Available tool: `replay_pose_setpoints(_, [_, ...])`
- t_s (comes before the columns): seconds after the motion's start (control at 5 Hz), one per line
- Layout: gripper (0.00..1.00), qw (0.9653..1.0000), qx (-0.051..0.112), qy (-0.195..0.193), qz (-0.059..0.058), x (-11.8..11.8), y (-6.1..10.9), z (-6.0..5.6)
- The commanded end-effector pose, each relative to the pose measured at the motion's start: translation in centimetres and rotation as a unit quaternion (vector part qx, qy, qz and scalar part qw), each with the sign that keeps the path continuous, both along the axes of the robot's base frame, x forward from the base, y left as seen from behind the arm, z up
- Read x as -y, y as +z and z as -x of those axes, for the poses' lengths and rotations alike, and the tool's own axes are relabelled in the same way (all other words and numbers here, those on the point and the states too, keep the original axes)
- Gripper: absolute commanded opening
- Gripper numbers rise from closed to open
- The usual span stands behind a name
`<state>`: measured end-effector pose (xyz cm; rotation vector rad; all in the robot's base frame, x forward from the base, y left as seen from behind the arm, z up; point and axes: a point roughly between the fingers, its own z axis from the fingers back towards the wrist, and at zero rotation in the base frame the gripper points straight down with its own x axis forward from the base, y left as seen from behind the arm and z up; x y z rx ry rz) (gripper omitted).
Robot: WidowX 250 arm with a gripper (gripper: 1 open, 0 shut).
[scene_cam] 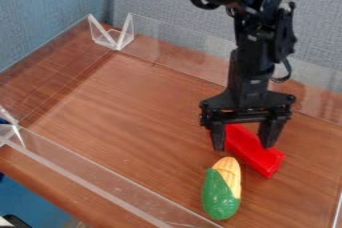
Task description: Put the red object to the left side of the table
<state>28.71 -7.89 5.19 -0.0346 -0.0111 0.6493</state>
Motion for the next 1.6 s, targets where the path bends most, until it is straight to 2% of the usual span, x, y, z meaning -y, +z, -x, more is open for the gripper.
replay_pose_setpoints(0.0, [1.0, 0.9995, 0.03, 0.013, 0.001, 0.4, 1.7, -0.3])
replay_pose_setpoints(0.6, [1.0, 0.9977, 0.049, 0.046, -0.011, 0.6, 2.8, 0.1])
replay_pose_setpoints(1.4, [1.0, 0.9938, 0.068, 0.084, -0.024, 0.6, 3.2, 0.4])
